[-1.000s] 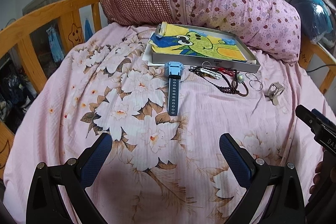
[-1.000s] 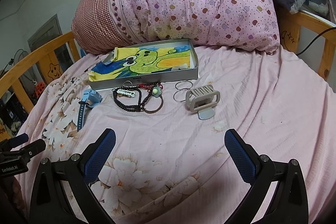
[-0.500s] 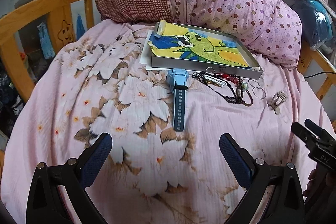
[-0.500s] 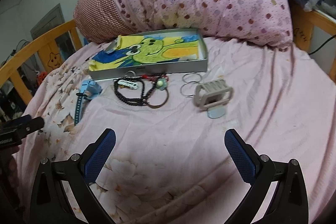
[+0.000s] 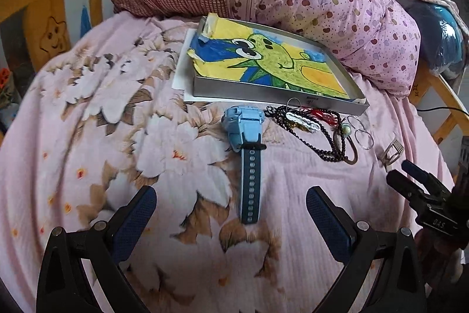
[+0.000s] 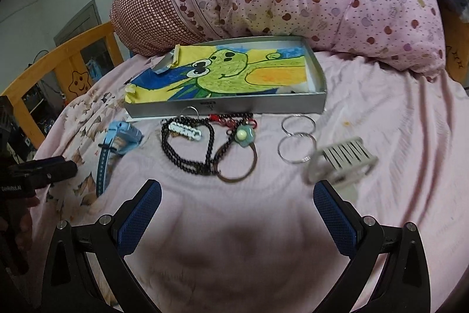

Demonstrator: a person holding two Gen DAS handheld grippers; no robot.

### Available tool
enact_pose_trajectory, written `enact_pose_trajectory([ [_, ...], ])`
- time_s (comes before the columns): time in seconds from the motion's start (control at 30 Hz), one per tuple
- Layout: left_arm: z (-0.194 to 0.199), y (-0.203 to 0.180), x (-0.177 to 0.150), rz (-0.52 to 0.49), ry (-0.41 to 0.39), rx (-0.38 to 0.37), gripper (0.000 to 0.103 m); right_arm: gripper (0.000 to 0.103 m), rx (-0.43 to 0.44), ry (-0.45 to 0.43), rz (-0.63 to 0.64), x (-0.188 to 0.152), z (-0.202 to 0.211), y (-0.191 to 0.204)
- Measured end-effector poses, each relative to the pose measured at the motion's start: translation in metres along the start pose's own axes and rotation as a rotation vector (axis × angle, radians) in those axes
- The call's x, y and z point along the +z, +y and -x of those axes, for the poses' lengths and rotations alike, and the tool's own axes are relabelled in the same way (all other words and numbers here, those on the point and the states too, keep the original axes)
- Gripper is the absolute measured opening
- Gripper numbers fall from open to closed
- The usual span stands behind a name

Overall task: Organize jewelry
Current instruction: 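Grasp the blue watch with the left tool while the right tool reaches the black bead necklace, then carry the watch into the grey tray with the left tool while the right tool carries the bead necklace there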

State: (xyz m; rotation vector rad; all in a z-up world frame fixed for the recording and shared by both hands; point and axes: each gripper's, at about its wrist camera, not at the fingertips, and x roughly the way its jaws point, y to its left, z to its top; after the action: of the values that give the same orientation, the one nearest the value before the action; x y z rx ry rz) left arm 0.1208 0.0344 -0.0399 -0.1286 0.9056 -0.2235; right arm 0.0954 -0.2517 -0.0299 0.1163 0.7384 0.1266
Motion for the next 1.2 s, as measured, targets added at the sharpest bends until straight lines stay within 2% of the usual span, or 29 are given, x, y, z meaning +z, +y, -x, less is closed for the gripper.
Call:
enact_pose_trajectory([
  [0.13, -0.015, 0.0, 0.009, -0.003, 0.009, -0.029, 0.103, 0.1, 0.01, -0.005, 0.014, 0.008, -0.012, 0.005],
  [0.2, -0.02, 0.001, 0.014, 0.001, 0.003, -0.04, 0.103, 0.092, 0.029, -0.001, 0.022, 0.013, -0.02, 0.008],
  [0.27, -0.025, 0.002, 0.019, 0.009, 0.002, -0.059, 0.099, 0.079, 0.054, 0.008, 0.035, 0.016, -0.026, 0.012],
  [0.33, -0.031, 0.003, 0.024, 0.014, 0.009, -0.081, 0.09, 0.068, 0.071, 0.023, 0.063, 0.018, -0.033, 0.017],
  [0.43, -0.039, 0.004, 0.03, 0.015, 0.022, -0.104, 0.082, 0.06, 0.09, 0.06, 0.094, 0.018, -0.045, 0.023],
  [0.63, -0.054, 0.003, 0.035, 0.021, 0.051, -0.134, 0.066, 0.057, 0.094, 0.119, 0.086, 0.017, -0.068, 0.023],
  [0.67, -0.056, 0.003, 0.036, 0.024, 0.058, -0.133, 0.064, 0.054, 0.096, 0.121, 0.088, 0.017, -0.071, 0.024],
  [0.73, -0.062, 0.004, 0.035, 0.031, 0.076, -0.132, 0.052, 0.048, 0.101, 0.126, 0.093, 0.019, -0.075, 0.025],
  [0.77, -0.065, 0.004, 0.035, 0.035, 0.085, -0.128, 0.049, 0.046, 0.101, 0.125, 0.097, 0.019, -0.077, 0.026],
  [0.87, -0.07, 0.006, 0.034, 0.047, 0.096, -0.124, 0.039, 0.043, 0.104, 0.121, 0.106, 0.021, -0.081, 0.029],
  [0.93, -0.072, 0.005, 0.034, 0.046, 0.101, -0.12, 0.027, 0.04, 0.111, 0.121, 0.111, 0.023, -0.084, 0.03],
  [1.07, -0.074, 0.005, 0.033, 0.04, 0.109, -0.103, 0.024, 0.029, 0.131, 0.123, 0.114, 0.028, -0.091, 0.03],
  [1.2, -0.075, 0.004, 0.034, 0.035, 0.11, -0.097, 0.024, 0.029, 0.135, 0.139, 0.125, 0.032, -0.099, 0.032],
])
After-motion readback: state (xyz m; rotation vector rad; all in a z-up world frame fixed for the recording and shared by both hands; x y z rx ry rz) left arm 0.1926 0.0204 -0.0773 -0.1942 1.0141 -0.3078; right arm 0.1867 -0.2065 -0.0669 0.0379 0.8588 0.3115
